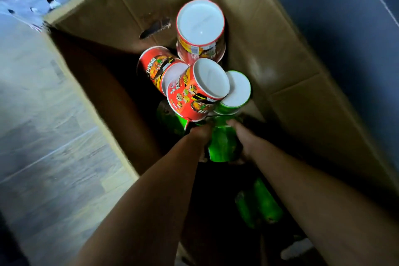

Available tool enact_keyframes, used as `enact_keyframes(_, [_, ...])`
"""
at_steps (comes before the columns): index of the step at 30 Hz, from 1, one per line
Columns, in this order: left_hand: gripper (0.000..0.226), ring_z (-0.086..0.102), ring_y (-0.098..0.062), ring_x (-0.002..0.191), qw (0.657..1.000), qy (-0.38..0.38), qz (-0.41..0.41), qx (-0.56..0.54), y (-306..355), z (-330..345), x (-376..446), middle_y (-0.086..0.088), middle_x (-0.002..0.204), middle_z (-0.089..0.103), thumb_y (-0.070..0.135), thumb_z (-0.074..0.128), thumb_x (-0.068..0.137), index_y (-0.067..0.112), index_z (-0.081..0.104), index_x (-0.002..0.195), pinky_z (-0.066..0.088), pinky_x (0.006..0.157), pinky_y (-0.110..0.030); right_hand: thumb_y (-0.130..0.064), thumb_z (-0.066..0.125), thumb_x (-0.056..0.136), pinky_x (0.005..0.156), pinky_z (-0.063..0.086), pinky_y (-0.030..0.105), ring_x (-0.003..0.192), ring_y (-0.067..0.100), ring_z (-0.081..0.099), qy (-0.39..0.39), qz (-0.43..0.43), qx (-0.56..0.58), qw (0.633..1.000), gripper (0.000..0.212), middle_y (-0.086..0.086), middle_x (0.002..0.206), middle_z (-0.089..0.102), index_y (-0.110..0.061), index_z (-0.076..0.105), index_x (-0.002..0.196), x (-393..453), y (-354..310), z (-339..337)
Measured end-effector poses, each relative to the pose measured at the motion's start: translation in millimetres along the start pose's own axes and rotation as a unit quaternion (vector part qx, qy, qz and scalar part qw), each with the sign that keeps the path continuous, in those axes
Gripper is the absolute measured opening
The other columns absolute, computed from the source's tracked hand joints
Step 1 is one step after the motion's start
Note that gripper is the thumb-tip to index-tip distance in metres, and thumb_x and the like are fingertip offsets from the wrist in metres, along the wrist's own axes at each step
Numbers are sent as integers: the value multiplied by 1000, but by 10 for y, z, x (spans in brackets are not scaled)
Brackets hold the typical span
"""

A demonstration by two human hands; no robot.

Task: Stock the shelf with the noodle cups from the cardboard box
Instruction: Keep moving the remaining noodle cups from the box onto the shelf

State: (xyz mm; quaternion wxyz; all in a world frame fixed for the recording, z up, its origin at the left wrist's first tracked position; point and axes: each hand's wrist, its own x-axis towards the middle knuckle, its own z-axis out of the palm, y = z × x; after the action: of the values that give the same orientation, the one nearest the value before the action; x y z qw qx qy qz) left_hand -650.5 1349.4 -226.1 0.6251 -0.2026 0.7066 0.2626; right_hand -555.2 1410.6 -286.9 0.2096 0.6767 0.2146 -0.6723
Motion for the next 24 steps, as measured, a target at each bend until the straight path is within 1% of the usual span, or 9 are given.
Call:
enact_keyframes(1, [29,52,-17,63,1000,-3,5,0,-2,4,-53,-2,93,59,36,49,98,13,54,115,43,41,-27,-64,51,82,93,45,41,79,25,59,6,8,8,1000,48,8,86,63,-19,59,97,-49,41,-35])
enact_keyframes(2, [32,57,-19,70,1000,0,16,2,-3,14,-124,-4,103,62,32,51,98,9,55,119,45,45,-27,-65,52,81,94,43,41,80,25,59,17,13,15,1000,49,8,86,63,-19,58,94,-138,77,-71])
enact_keyframes(5, [47,59,-26,111,999,10,47,8,-75,85,-340,-13,132,57,35,53,95,6,52,132,47,77,-33,-61,56,79,82,44,38,74,21,57,33,13,44,998,42,5,82,60,-19,54,85,-507,185,-202])
enact_keyframes(9, [50,53,-17,89,998,11,56,-24,-200,124,-952,-8,131,56,36,56,93,8,49,134,41,64,-28,-58,61,77,93,41,42,74,20,57,27,4,58,998,40,4,81,61,-20,56,89,-1194,280,-401])
enact_keyframes(12, [48,48,-16,91,996,3,80,-27,-234,95,-1451,-9,131,56,38,56,93,10,50,133,37,77,-29,-60,60,76,86,40,41,78,22,58,11,-15,41,999,46,6,85,63,-20,59,99,-1813,305,-509])
enact_keyframes(14, [46,49,-15,88,993,-7,109,-45,-218,78,-1906,-6,123,58,37,57,93,11,52,130,36,77,-27,-62,64,71,80,44,40,83,24,60,4,-24,50,998,54,7,93,64,-19,60,104,-2254,318,-570])
enact_keyframes(19, [38,67,-7,81,975,-92,187,-81,-138,36,-3067,2,114,69,37,56,92,15,61,123,52,56,-17,-68,68,62,74,50,38,91,28,64,-36,-49,64,996,73,11,106,67,-17,62,114,-3412,262,-724])
enact_keyframes(22, [23,68,0,60,961,-155,222,-62,-42,-22,-3811,9,79,74,32,51,96,17,65,105,47,42,-12,-68,68,61,74,51,42,91,29,63,-47,-84,50,994,72,9,110,64,-18,61,113,-4120,190,-851])
enact_keyframes(24, [21,70,-4,66,949,-196,240,-52,2,-77,-4069,6,78,75,32,51,95,18,66,99,52,50,-16,-65,67,64,75,50,44,96,30,60,-57,-99,40,993,65,7,114,60,-20,60,111,-4474,154,-892])
